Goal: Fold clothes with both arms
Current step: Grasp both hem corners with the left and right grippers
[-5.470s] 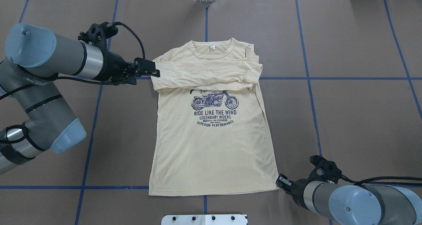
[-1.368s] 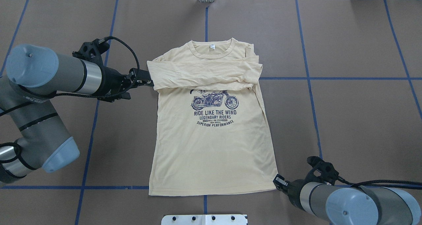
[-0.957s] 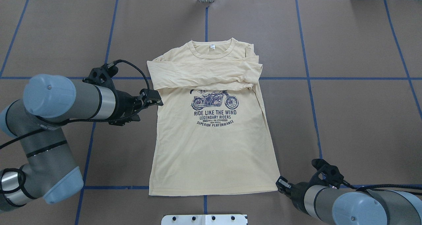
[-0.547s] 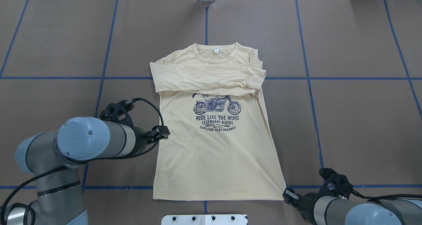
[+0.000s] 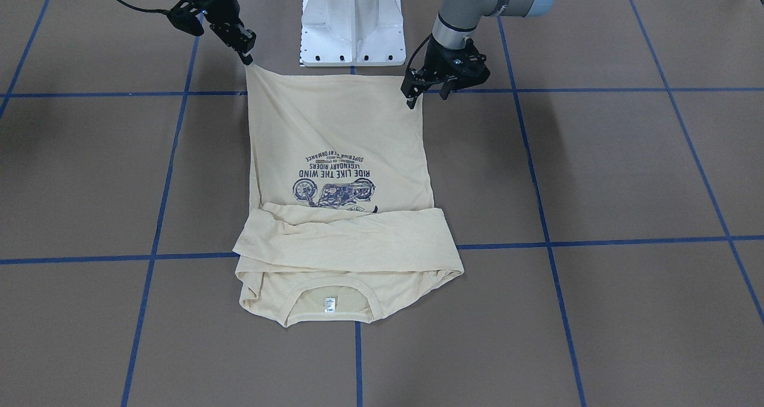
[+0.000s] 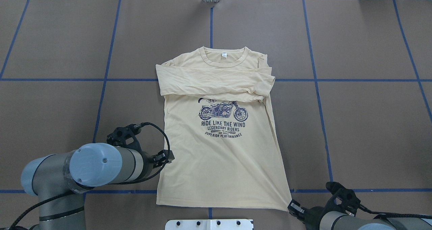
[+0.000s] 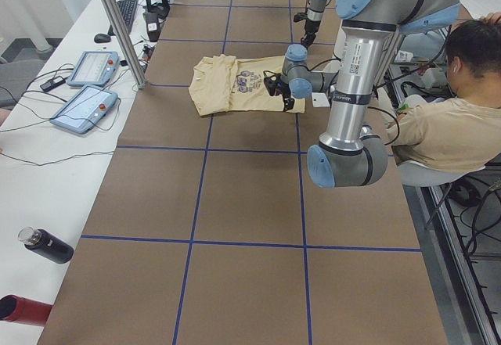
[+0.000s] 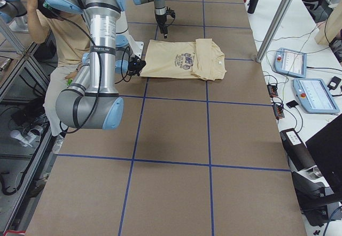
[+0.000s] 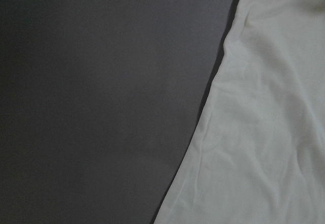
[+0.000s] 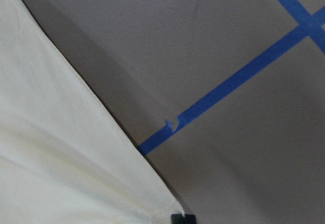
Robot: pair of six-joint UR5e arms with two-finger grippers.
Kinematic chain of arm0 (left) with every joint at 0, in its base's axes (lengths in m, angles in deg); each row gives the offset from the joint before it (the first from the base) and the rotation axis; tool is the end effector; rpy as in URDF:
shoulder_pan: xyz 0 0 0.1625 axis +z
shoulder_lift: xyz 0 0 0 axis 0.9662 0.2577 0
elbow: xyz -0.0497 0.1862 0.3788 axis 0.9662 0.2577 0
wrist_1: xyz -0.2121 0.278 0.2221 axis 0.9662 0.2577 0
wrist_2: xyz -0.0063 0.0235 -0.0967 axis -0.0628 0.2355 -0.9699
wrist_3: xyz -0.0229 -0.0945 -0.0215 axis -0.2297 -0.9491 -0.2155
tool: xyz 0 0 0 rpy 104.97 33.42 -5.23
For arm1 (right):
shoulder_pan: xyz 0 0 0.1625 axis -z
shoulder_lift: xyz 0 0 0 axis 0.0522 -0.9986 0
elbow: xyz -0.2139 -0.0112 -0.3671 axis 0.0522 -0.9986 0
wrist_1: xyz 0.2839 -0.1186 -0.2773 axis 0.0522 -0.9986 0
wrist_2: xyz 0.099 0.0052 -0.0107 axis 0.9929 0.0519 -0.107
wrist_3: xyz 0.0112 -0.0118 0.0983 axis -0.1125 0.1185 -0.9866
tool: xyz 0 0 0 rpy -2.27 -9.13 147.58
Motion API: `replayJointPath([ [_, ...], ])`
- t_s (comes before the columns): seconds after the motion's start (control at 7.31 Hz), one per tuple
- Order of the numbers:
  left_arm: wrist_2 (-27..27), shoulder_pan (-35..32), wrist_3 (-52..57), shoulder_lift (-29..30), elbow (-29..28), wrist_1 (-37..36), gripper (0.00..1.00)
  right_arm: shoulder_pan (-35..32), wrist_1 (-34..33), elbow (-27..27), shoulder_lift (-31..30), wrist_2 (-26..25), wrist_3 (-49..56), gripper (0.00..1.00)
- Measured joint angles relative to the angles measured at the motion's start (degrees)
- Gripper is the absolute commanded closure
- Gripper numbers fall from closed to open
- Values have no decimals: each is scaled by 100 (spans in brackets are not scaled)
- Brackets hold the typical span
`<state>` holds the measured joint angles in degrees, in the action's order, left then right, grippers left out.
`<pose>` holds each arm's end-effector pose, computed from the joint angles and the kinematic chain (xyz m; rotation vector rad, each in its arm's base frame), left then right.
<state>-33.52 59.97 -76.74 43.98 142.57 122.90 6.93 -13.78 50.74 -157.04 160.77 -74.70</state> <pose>0.5077 -0.2648 0.2900 -0.0871 0.9422 -0.4295 -0.4371 -0.1244 0.3729 -0.1677 -0.9602 0.6708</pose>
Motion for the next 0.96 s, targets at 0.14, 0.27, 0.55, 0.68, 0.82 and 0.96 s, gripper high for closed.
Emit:
replayJointPath([
  [0.14, -3, 152, -81, -2, 32, -105, 32, -10, 3, 1, 2, -8, -3, 100],
  [0.27, -1, 339, -153, -7, 44, -150, 34, -36, 5, 1, 8, -9, -1, 100],
  [0.55, 7, 608, -205, -12, 43, -175, 40, -63, 6, -5, 16, -3, 2, 100],
  [0.68, 10, 698, -210, -13, 39, -178, 40, -65, 6, -10, 20, 2, 4, 100],
  [0.82, 13, 776, -213, -20, 35, -179, 40, -78, 4, -13, 28, 4, 7, 100],
  [0.96, 15, 822, -214, -23, 27, -181, 40, -91, 2, -10, 37, 5, 9, 100],
])
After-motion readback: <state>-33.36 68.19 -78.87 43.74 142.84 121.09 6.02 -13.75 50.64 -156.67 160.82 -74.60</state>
